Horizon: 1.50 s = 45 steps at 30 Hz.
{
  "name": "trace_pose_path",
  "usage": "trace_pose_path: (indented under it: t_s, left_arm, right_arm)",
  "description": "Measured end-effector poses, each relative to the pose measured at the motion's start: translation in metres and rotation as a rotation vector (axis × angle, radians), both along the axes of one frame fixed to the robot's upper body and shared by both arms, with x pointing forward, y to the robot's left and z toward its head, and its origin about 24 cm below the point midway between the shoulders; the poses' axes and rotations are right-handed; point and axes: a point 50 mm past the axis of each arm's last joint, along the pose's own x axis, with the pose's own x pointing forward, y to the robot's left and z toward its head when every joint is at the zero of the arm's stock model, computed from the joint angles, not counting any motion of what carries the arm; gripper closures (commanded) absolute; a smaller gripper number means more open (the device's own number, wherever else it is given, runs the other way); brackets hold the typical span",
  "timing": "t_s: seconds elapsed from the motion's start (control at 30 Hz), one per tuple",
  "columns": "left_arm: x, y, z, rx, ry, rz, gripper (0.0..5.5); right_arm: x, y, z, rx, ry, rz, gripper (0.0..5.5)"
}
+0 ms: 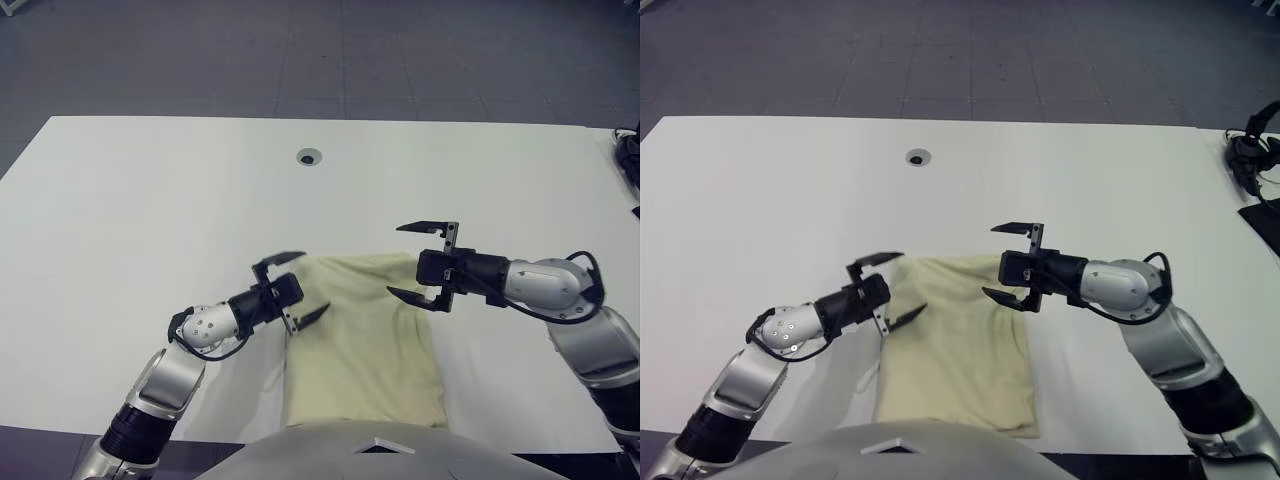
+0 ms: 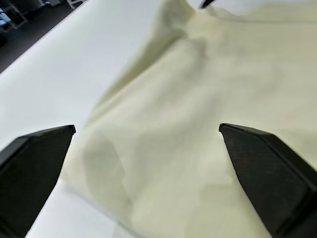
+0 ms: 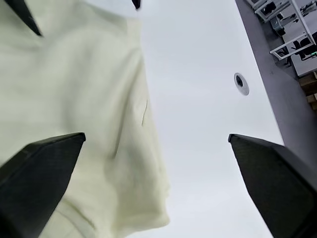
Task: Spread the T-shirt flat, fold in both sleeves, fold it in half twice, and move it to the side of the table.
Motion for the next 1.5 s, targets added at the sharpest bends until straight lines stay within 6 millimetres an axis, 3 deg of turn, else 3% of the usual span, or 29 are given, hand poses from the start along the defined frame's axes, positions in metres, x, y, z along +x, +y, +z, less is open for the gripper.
trace_pose_path:
  t_s: [0.1, 0.37, 0.7, 0.83, 1.07, 1.23, 1.5]
  left_arm:
    - [0.000, -0.003, 0.000, 0.025, -0.007, -0.050, 0.10]
    - [0.014, -0.016, -0.003, 0.078, -0.095, -0.144, 0.10]
    - [0.065, 0.008, -0.006, 0.149, -0.190, -0.017, 0.10]
    - [0.075, 0.017, -0.005, 0.162, -0.205, 0.007, 0.10]
    - [0.073, 0.019, -0.003, 0.136, -0.207, -0.009, 0.10]
    - [0.068, 0.017, -0.002, 0.080, -0.175, -0.020, 0.10]
    - [0.057, 0.009, 0.001, 0.013, -0.140, 0.013, 0.10]
  right_arm:
    - [0.015, -0.004, -0.023, -0.010, -0.030, -0.061, 0.12]
    - [0.032, -0.002, -0.035, 0.010, -0.129, -0.099, 0.12]
    - [0.047, 0.003, -0.040, 0.037, -0.140, -0.143, 0.12]
    - [0.053, 0.004, -0.040, 0.054, -0.148, -0.163, 0.12]
    - [0.061, -0.007, -0.033, 0.138, -0.136, -0.251, 0.12]
    - [0.066, 0.000, -0.008, 0.375, -0.150, -0.297, 0.12]
    - [0.061, 0.001, 0.013, 0.447, -0.204, -0.299, 0.12]
